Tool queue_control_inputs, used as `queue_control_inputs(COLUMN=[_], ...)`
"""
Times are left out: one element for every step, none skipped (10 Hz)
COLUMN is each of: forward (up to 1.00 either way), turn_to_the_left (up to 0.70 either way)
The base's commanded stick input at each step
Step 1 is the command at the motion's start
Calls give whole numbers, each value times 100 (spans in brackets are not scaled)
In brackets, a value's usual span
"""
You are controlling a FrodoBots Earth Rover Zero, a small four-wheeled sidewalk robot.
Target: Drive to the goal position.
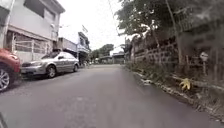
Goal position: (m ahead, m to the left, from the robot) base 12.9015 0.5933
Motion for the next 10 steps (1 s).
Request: queue_control_inputs(forward=[70,70,70,70,70,70,70,70,70,70], turn_to_the_left=[0,0,0,0,0,0,0,0,0,0])
